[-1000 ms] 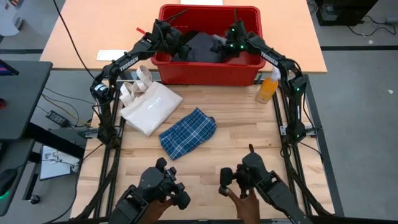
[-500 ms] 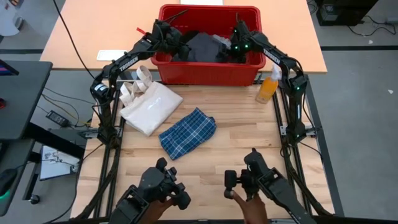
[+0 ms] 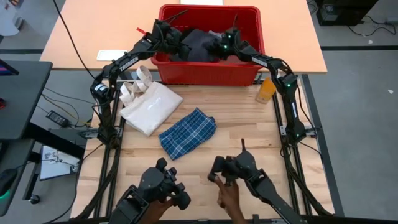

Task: Fold Laundry from Bin
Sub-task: Remove the dark gray shorts from the red organizer bin

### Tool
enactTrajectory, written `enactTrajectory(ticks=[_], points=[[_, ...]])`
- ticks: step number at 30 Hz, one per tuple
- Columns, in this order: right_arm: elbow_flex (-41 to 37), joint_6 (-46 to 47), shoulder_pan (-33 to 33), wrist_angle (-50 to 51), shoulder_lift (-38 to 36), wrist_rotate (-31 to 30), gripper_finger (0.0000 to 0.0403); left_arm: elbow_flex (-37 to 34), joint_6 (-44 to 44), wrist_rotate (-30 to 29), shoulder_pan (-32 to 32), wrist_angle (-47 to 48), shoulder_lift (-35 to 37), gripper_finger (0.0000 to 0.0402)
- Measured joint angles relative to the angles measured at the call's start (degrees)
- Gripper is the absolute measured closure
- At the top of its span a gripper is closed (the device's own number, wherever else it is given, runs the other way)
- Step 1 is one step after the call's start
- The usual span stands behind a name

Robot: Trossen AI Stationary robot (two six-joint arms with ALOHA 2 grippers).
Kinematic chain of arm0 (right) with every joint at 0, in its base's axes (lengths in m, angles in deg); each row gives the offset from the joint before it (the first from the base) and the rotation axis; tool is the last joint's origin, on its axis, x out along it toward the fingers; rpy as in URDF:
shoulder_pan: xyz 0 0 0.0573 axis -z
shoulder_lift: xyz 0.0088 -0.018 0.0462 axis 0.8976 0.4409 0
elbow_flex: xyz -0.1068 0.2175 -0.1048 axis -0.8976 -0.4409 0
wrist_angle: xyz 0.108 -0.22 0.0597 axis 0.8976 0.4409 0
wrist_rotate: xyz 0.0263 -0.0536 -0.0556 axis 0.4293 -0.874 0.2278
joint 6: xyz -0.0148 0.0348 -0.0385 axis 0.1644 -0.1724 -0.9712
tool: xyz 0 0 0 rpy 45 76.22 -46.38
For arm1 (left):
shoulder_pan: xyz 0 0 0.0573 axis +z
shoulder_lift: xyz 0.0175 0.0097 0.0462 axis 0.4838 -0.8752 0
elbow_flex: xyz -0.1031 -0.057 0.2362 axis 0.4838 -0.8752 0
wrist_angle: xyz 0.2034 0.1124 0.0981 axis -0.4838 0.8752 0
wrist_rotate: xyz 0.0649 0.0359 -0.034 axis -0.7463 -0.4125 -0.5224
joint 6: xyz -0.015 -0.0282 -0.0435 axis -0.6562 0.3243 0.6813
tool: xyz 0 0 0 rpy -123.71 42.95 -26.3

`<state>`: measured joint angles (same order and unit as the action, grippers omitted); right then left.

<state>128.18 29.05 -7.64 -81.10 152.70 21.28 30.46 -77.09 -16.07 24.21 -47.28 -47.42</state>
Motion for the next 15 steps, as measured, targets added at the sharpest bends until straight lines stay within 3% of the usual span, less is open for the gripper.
enactTrajectory(ticks=[5,11,15], points=[[0.2,4.0,0.2,-11.6,-0.2,2.4,0.0007,0.0,0.0,0.0,0.0,0.8,0.0,0.0257],[0.2,5.8,-0.2,-11.6,-0.1,4.5,0.0007,0.0,0.0,-0.5,-1.5,0.9,-0.1,0.0257],[0.2,5.7,-0.9,-11.5,-0.1,4.8,0.0007,0.0,0.3,-6.1,-3.9,1.4,-1.1,0.0254]])
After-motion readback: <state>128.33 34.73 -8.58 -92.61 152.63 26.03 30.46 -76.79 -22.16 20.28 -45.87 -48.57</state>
